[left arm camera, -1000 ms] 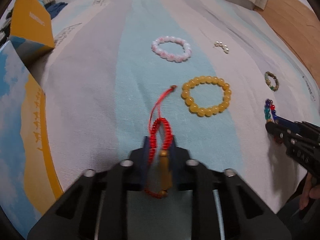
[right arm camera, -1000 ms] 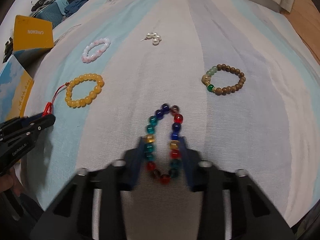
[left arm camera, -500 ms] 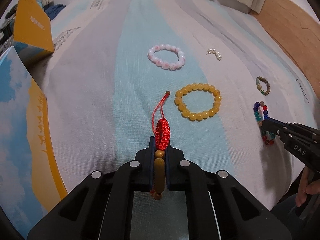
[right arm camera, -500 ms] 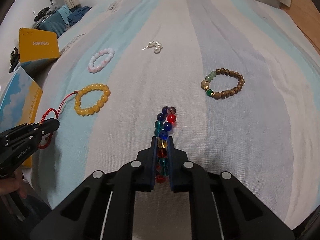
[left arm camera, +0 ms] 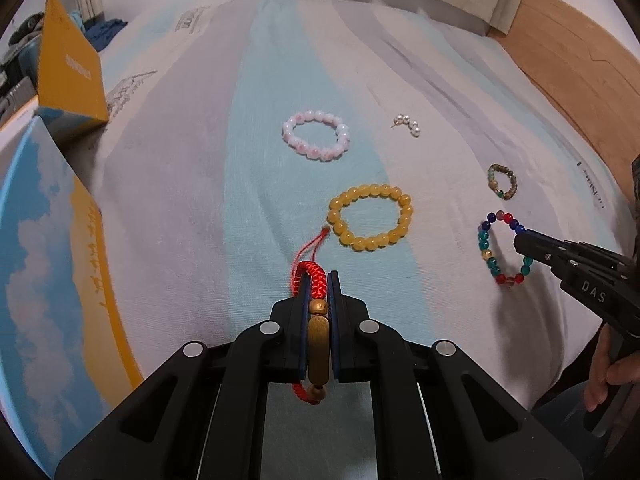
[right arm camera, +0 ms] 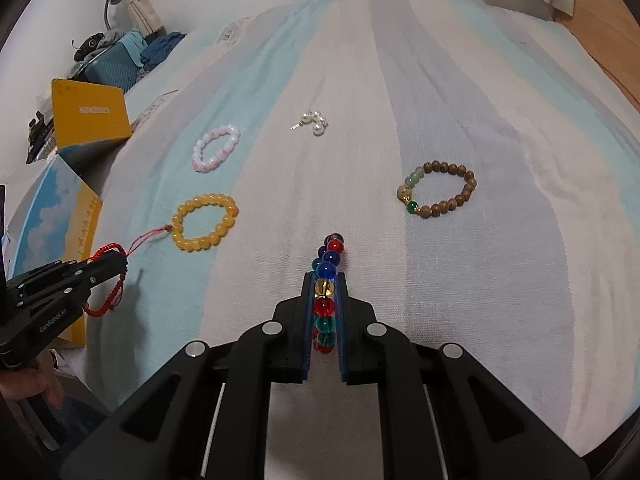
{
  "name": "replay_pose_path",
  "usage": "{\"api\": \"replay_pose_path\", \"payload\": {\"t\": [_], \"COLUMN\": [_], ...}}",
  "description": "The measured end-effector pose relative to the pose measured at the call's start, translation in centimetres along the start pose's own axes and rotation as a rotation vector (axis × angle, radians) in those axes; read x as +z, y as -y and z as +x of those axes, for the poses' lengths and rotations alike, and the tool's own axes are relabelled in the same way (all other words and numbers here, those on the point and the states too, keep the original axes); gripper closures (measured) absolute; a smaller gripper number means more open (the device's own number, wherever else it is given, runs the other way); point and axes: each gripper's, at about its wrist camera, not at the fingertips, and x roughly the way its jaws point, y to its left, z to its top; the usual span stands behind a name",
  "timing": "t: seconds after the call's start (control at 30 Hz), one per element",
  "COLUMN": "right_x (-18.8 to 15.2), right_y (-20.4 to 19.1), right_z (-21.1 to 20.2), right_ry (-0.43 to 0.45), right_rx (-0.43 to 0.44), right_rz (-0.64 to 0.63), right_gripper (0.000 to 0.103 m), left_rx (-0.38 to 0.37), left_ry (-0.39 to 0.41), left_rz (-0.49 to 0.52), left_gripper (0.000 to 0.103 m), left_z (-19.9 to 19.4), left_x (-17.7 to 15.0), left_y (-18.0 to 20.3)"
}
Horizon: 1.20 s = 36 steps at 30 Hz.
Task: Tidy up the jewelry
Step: 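Lift both held bracelets off the bed with both tools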
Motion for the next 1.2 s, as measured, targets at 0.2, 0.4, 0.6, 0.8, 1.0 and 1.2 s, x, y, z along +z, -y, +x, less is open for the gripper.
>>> {"api": "replay_pose_path", "payload": {"t": [0.2, 0.4, 0.6, 0.8, 1.0, 1.2], "right_x": [0.2, 0.2, 0.3, 0.4, 0.4, 0.6], "right_y": [-0.7, -1.2, -1.3, -1.9, -2.6, -3.4], "right_z": [-1.6, -3.2, -4.7, -6.2, -7.2, -8.0], "right_ry": [0.011, 0.025, 0.031, 0.040, 0.037, 0.037], "right_rx": [0.006, 0.009, 0.014, 0.017, 0.003, -0.009], "right_rz": [-0.012, -0.016, -0.010, -0.015, -0.019, -0.016], "right_gripper": [0.094, 0.094, 0.094, 0.094, 0.094, 0.094], "left_rx": [0.004, 0.006, 0.005, 0.008, 0.005, 0.009], "left_ry": [0.013, 0.033, 0.040, 0.048, 0.053, 0.060], "left_rz": [0.007, 0.010, 0.014, 0.014, 0.012, 0.012], "left_gripper": [0.096, 0.096, 0.096, 0.096, 0.096, 0.096], "left_z": [-1.9, -4.1, -5.8, -7.1, -8.1, -9.3], "left_x": [0.1, 0.4, 0.6, 0.4, 0.1, -0.2], "left_y": [0.2, 0.5, 0.8, 0.8, 0.8, 0.4]}}
